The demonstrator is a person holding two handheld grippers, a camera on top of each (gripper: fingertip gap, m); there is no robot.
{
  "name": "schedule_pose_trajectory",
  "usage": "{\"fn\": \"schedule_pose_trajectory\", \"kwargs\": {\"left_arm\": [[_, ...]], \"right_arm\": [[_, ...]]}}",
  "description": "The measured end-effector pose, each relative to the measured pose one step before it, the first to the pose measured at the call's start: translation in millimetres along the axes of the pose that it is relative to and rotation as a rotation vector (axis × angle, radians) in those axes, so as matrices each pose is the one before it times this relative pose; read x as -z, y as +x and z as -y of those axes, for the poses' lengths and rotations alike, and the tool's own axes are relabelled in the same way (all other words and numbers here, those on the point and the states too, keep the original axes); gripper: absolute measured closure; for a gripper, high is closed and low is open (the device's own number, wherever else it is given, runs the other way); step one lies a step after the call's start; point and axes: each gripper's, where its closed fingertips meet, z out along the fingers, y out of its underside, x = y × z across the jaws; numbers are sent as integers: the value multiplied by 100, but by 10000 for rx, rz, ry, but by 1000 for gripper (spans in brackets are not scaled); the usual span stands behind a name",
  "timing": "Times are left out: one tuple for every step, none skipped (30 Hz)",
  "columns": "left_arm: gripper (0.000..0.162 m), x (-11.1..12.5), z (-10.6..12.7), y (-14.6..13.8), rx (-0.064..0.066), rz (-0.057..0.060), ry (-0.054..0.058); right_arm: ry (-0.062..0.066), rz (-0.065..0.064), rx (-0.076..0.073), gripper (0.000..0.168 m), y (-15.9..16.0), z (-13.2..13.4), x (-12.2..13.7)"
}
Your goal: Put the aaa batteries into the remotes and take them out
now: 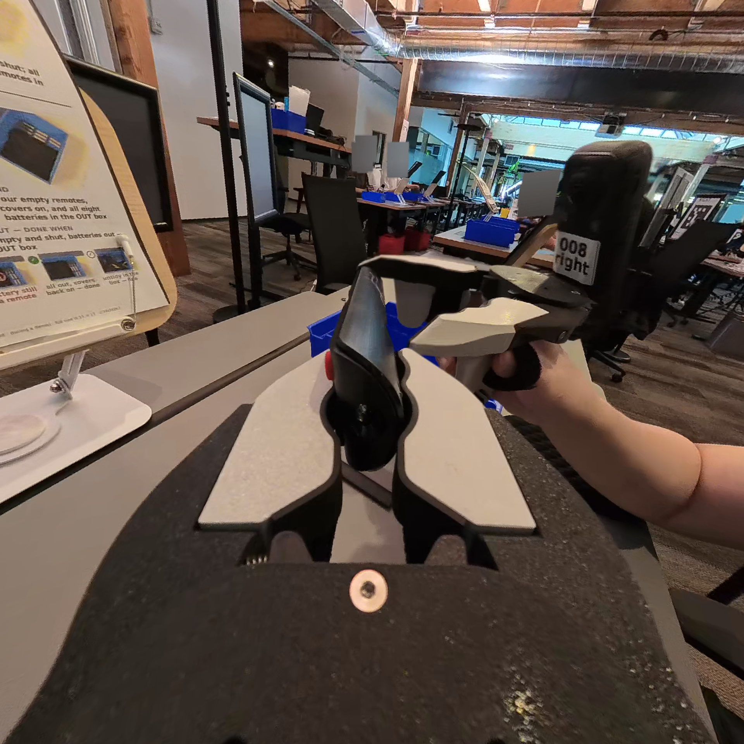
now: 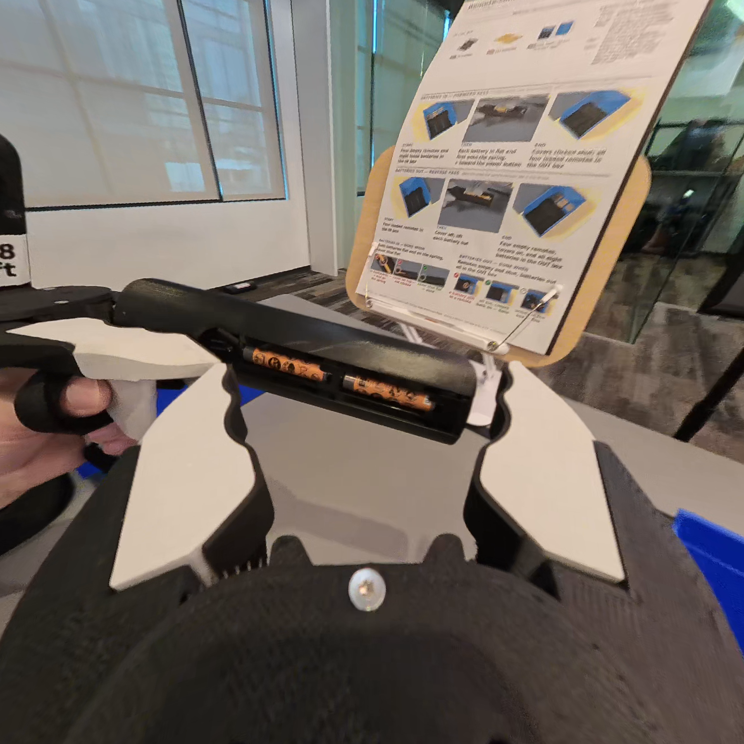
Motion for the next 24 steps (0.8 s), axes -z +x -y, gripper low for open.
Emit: {"fn": "schedule_pose_trajectory", "kwargs": {"left_arm": [[138,-68,-34,172,-74,-45,-7],[138,-70,-48,173,-62,-54,-37],[138,-37,-25,48,-34,36,-8],[138,-30,-47,17,-100,56,-37],[138,8,35,16,-135,53,18],[138,20,41,32,-124,47,-17],[138,25,16,11,-114,41,-48],[138,37,79,25,-92,24,-2],[138,28,96,36,-75,14,17],[138,24,73,34,-83,11,-9],[138,16,58,55,-92,7,-28],[138,21,95,55,-82,15,16],[138,5,62,63,-73,9,19],[138,-30,35,54,-63,4,6],[138,-48,-19,13,-47,13,-14],[138,-54,-46,-6,-17,20,-12],[138,-74,-104,-30,4,12,-34],[138,-64,-90,-30,8,24,-23],[138,-70,-91,-44,-4,36,-40],[138,-85,-99,-16,-48,29,-61],[138,-94,-73,24,-92,23,-65],[137,-65,9,4,-90,38,-41],[137,-60,99,32,-28,12,-34],[137,-69,213,67,43,-32,-7]], "right_arm": [[-178,141,-150,47,-125,-301,-120],[-126,156,-98,48,-146,-239,-103],[-84,89,-73,49,-63,-154,-74],[-26,22,-70,49,34,-61,-17],[-16,50,-63,50,-5,2,0],[-88,50,-39,50,9,-68,10],[-95,41,-29,52,35,-56,9],[10,64,-62,54,-14,46,32],[97,90,-97,54,-56,147,42],[86,80,-102,54,-62,144,51],[46,63,-81,55,-56,113,67],[34,50,-40,55,-63,114,42],[33,16,17,54,-41,108,50],[2,-22,55,54,16,48,22],[-45,-29,55,54,55,-39,-2],[-55,-17,21,54,58,-87,-39],[-43,-1,-22,53,58,-99,-43],[-43,4,-30,53,75,-115,-72],[-52,-9,-27,53,95,-136,-66],[-49,-20,-57,53,95,-132,-62],[-52,-15,-97,52,70,-74,-43],[-98,16,-92,51,39,-40,-19],[-136,34,-16,50,45,20,18],[-113,8,72,50,92,133,67]]}}
